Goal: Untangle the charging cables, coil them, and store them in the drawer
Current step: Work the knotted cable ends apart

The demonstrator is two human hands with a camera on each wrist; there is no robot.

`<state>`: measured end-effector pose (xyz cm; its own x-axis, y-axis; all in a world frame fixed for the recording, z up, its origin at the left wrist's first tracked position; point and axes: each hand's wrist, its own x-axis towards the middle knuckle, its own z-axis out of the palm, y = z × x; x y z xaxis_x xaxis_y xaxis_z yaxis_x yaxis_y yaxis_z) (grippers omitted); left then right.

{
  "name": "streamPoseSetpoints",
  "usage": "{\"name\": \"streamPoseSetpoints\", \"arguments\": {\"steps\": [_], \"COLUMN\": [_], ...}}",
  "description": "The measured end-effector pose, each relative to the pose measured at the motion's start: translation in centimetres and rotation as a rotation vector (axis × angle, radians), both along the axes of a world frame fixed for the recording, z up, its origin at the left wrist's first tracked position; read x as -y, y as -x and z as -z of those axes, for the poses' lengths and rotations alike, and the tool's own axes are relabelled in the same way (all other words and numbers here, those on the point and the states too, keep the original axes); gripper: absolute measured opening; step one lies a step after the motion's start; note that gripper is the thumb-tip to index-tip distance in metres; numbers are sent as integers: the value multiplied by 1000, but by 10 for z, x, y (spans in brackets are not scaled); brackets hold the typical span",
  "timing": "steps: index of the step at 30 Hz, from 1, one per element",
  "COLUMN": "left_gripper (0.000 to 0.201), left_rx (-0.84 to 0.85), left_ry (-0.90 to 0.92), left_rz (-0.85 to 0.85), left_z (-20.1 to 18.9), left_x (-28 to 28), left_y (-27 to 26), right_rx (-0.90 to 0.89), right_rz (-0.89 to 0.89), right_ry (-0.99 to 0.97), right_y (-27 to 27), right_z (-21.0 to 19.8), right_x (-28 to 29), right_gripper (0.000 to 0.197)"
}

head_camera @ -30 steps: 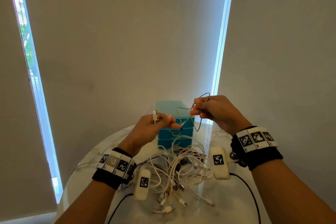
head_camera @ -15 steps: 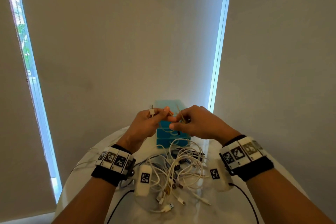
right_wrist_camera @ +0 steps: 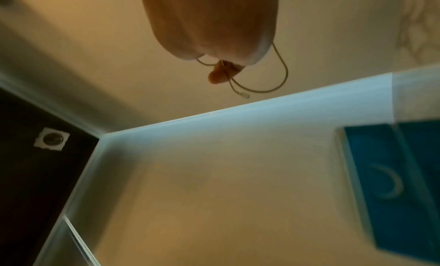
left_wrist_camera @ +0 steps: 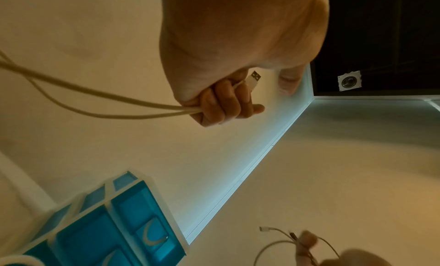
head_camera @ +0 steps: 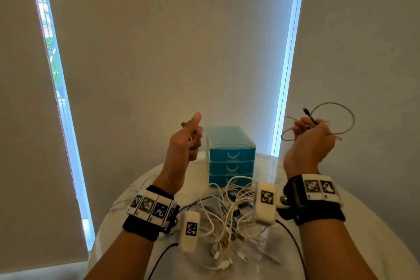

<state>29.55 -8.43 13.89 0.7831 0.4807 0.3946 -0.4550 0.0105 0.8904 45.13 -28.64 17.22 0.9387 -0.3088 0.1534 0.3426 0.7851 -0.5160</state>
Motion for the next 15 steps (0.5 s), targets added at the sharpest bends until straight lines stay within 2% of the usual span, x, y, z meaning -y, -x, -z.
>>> {"name": "streamPoseSetpoints", "arguments": {"steps": [1,2,4,5,6,9,11,13,15], "left_gripper": [48,47,46,45,44,43,42,44,54], "left_rx": [29,55,98,114,129,86,-48,-190,-285], "left_ry": [4,-2,-41,-63,-73,-41,-61,-176,-283], "left_rz": [4,-4,-75,-116,-146,-215,-271,-326,-317], "left_z": [-3,-5,-10,-10,-10,-4,2,12,18], "left_x": [2,4,3,1,-5,-25,-37,-40,-34], "left_y": [1,3,7,10,12,17,17,13,9], "right_rx": [28,102,331,404,436,389,347,354,410], "right_rz": [-4,-84,-445,-580,-635,-627,-645,-645,-552], "right_ry": [24,137,641,886,1026,1087,1112,1164,1268], "right_y": [2,8,30,38,41,32,28,29,34], "right_z": [-1,0,10,19,25,37,45,54,57], "right_x": [-18,-43,-95,-113,-126,-131,-126,-125,-121], "right_gripper": [24,25,29,29,30,27,22,24,25]}}
